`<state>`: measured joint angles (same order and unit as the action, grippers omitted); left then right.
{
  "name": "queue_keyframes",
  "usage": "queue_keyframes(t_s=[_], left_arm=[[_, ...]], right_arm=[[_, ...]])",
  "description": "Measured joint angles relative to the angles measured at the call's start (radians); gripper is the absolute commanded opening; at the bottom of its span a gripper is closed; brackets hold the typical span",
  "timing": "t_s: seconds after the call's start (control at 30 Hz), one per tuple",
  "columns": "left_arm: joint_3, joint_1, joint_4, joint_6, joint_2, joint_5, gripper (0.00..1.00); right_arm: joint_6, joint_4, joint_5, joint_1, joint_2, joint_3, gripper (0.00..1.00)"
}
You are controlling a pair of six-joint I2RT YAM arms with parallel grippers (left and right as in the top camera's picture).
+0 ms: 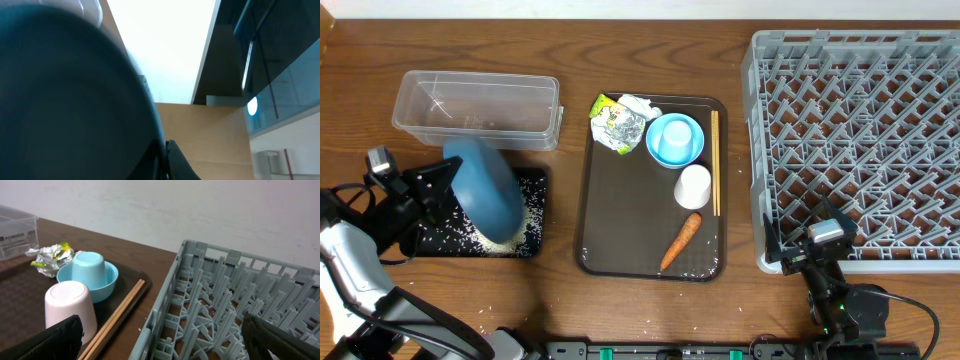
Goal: Sort waste into correct bins and load items into the dishwasher rack
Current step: 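Tilt the blue plate with the left gripper to dump rice onto black tray, then carry the blue plate back and set it on the brown tray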
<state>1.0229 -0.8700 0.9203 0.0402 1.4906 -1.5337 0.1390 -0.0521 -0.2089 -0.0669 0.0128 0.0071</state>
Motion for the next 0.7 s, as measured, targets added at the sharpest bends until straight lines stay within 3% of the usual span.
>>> queue_keyframes(t_s=[0.47, 0.7], left_arm=[[-0.001, -0.009, 0.169, -0.132, -0.002, -0.004, 0.06], [-0.002, -0.012, 0.124, -0.208, -0.054, 0.047, 0.06]], right_arm=[[0.0, 0.0, 0.0, 0.0, 0.0, 0.0, 0.99], [0.0, 0.0, 0.0, 0.0, 0.0, 0.0, 0.99]])
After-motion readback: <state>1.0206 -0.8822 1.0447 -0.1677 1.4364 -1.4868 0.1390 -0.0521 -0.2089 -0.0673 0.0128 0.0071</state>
